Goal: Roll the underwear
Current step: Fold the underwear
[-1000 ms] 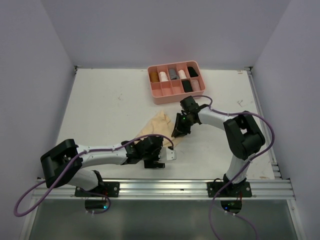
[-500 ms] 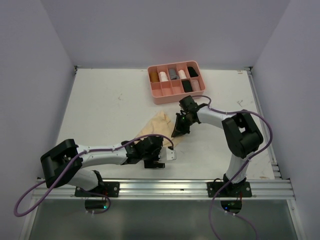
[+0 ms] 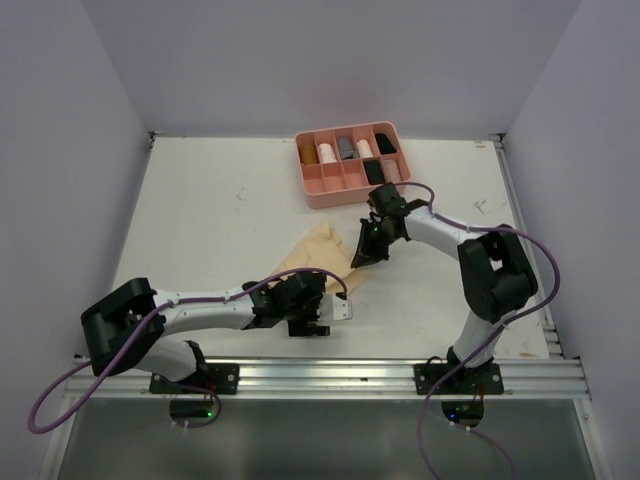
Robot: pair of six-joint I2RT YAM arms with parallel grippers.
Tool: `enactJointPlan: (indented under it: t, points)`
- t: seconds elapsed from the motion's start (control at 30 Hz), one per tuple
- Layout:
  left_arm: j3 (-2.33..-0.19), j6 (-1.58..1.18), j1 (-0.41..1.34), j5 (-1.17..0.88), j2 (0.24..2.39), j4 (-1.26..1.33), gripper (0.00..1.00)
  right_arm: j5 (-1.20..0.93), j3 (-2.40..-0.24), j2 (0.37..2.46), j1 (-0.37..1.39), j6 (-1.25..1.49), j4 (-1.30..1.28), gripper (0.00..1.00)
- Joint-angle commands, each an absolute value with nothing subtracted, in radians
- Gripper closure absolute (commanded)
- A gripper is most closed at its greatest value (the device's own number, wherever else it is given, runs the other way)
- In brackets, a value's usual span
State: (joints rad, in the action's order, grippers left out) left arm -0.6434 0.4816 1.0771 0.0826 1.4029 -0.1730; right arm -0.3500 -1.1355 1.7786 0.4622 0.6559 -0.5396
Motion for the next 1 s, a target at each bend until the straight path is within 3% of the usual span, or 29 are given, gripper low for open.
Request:
enactJointPlan:
  t: [0.0,0.73,0.97]
  points:
    - [-0.649,0.463,1.071,0.075,1.391,-0.183,0.0,-0.333,-1.154,1.724,0.436,0.598,-0.606,1.0]
    - [-0.652,0.46,1.072,0.071,1.39,-0.193,0.0,-0.333,-1.108,1.69,0.39,0.511,-0.687,1.0]
    - [-0.695,0.457,1.072,0.038,1.297,-0.238,0.0,-0.284,-1.051,1.733,0.388,0.482,-0.629,1.0]
